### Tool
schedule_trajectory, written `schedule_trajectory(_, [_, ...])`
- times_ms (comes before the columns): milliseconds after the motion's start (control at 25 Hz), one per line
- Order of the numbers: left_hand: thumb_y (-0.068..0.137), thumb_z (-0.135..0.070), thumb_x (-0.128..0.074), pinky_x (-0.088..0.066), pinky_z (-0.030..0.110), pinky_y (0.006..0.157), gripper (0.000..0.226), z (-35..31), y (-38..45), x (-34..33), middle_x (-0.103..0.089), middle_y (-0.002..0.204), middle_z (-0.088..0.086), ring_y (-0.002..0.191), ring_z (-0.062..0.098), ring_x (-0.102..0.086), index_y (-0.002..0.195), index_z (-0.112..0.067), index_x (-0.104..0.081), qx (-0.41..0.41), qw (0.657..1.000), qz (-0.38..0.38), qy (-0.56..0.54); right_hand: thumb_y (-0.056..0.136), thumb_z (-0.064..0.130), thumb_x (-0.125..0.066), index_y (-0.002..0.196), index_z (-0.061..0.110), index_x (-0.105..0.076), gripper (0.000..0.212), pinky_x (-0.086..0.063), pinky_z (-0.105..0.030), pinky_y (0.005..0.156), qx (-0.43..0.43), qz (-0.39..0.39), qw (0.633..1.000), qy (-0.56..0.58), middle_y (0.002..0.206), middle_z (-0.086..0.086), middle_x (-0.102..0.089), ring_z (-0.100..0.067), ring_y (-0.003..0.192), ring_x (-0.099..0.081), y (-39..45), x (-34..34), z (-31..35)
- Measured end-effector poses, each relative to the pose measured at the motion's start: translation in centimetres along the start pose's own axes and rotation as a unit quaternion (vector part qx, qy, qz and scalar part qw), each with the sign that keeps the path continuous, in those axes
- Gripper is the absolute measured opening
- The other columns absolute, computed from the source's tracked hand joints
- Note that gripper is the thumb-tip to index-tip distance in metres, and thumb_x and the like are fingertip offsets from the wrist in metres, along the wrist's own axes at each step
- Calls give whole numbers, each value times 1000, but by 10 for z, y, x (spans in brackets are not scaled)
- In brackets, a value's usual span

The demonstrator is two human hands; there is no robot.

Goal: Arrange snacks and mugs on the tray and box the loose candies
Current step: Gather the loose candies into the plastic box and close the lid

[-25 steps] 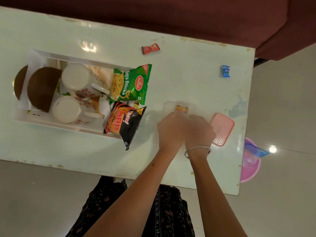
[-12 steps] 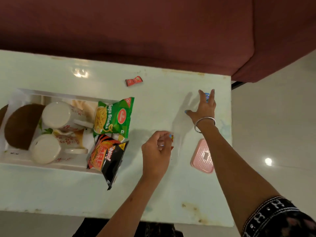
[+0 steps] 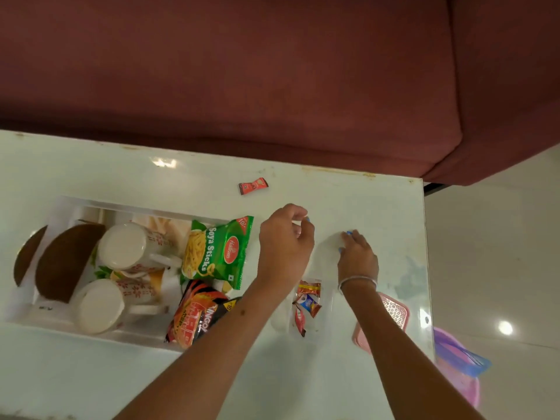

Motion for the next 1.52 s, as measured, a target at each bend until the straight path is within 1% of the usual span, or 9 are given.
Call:
schedule_trajectory(120, [89, -15, -52, -49, 30, 87, 27, 1, 50, -6, -65, 115, 10, 100, 22, -63, 113, -6, -62, -43, 976, 63, 203, 90, -3, -46, 128, 10, -55, 41, -44, -36, 100, 18, -25, 1000, 9, 142, -6, -49, -25, 128, -50, -20, -6, 1])
schedule_trajectory(280, [85, -3, -54, -47, 37, 90, 32, 31, 99, -15, -51, 124, 17, 113, 31, -52, 117, 1, -53, -29, 896, 149, 416, 89, -1, -50, 113, 8, -67, 30, -49, -36, 90, 3, -64, 997, 42, 126, -9, -63, -31, 108, -64, -21, 3, -4])
schedule_trajectory(480, [80, 3, -59, -45, 41, 97, 58, 68, 122, -22, -39, 136, 24, 129, 36, -36, 133, 0, -36, -14, 837, 192, 512, 90, 4, -52, 109, 8, -69, 26, -49, -36, 83, -18, -67, 996, 55, 114, -12, -70, -35, 98, -67, -16, 6, -6])
schedule_trajectory(560, [78, 5, -61, -46, 42, 96, 59, 71, 124, -27, -40, 135, 25, 126, 38, -40, 132, -2, -37, -33, 823, 206, 529, 90, 4, -52, 109, 8, -69, 26, -49, -35, 81, -19, -68, 996, 54, 112, -12, -70, -35, 97, -67, -15, 6, -6])
schedule_trajectory(840, [78, 9, -60, -49, 36, 87, 38, 58, 121, -40, -58, 115, 19, 107, 33, -58, 114, -1, -54, -65, 837, 200, 505, 90, 4, -52, 109, 9, -69, 26, -48, -32, 80, -13, -68, 996, 50, 112, -10, -71, -33, 96, -67, -15, 8, -5])
schedule_trajectory(1160, [75, -9, -71, -57, 34, 72, 17, 8, 78, -37, -69, 92, 15, 85, 28, -66, 90, -3, -69, -14, 958, 139, 249, 86, 4, -54, 99, 14, -72, 24, -43, -31, 73, -6, -45, 998, 34, 100, -11, -74, -36, 90, -65, -11, 8, -6])
schedule_trajectory(1280, [75, -10, -70, -45, 12, 54, 14, 6, 19, -36, -70, 82, 9, 72, 18, -68, 89, -11, -66, 28, 983, 137, 119, 85, 6, -56, 94, 16, -73, 22, -45, -29, 76, -15, -26, 998, 48, 95, -10, -75, -34, 90, -65, -8, 15, -8])
schedule_trajectory(1400, [78, -8, -66, -37, 5, 48, 16, 34, -39, -33, -70, 71, 8, 67, 16, -66, 83, -17, -54, 97, 984, 132, 66, 80, 6, -64, 86, 12, -75, 13, -40, -6, 66, -46, -56, 983, 170, 88, -8, -75, -25, 84, -68, -14, 33, -15])
schedule_trajectory(1520, [76, -3, -65, -54, 23, 64, 27, 63, -75, -33, -69, 78, 10, 79, 23, -66, 64, -20, -48, 139, 982, 114, 53, 74, 9, -72, 81, 15, -75, 9, -34, 8, 60, -122, -139, 926, 329, 79, 0, -73, -6, 71, -67, -52, 53, -35])
Point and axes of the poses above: each hand's wrist, its own y-axis towards the middle knuckle, its own x-axis out of the back of the hand, z = x × y, the point moved 8 cm from there along y, towards the middle knuckle
